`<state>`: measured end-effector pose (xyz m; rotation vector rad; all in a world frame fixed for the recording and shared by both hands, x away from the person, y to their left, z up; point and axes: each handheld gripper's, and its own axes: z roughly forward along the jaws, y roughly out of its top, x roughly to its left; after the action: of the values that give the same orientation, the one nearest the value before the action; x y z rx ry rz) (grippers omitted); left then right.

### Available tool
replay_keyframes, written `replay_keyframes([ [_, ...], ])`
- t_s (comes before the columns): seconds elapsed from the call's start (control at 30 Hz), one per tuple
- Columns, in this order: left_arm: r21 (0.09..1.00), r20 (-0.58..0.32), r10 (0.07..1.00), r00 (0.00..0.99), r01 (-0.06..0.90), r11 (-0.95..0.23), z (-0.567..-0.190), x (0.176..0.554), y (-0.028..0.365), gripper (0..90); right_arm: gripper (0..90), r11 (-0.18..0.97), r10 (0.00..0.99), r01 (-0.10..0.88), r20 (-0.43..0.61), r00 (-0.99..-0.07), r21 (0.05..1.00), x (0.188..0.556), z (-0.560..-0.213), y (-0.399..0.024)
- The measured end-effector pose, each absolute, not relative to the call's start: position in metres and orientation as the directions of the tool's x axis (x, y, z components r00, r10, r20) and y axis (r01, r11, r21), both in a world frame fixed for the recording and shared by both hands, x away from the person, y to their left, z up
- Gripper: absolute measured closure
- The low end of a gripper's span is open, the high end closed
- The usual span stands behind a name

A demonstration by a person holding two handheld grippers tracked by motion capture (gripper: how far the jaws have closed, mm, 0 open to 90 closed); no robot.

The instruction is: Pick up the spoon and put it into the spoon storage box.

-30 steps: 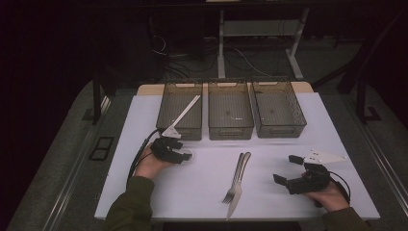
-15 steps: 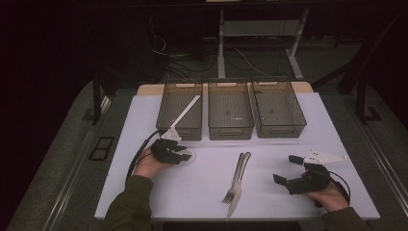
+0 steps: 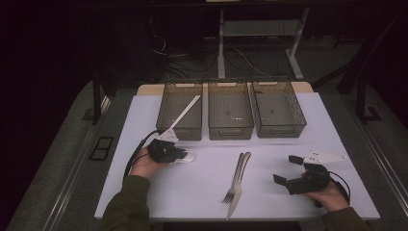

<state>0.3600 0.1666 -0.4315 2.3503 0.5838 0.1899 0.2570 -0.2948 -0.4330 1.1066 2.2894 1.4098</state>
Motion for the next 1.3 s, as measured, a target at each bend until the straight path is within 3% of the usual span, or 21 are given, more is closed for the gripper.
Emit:
replay_keyframes([
  [0.63, 0.710, 0.039, 0.464, 0.885, 0.302, -0.636, -0.403, 0.350, 0.154, 83.9, 1.1, 0.249, 0.704, 0.479, 0.182, -0.687, 0.842, 0.256, -0.432, -0.295],
  [1.3, 0.753, 0.023, 0.415, 0.910, 0.257, -0.606, -0.372, 0.370, 0.113, 84.0, 1.1, 0.248, 0.708, 0.479, 0.180, -0.683, 0.842, 0.257, -0.432, -0.295],
])
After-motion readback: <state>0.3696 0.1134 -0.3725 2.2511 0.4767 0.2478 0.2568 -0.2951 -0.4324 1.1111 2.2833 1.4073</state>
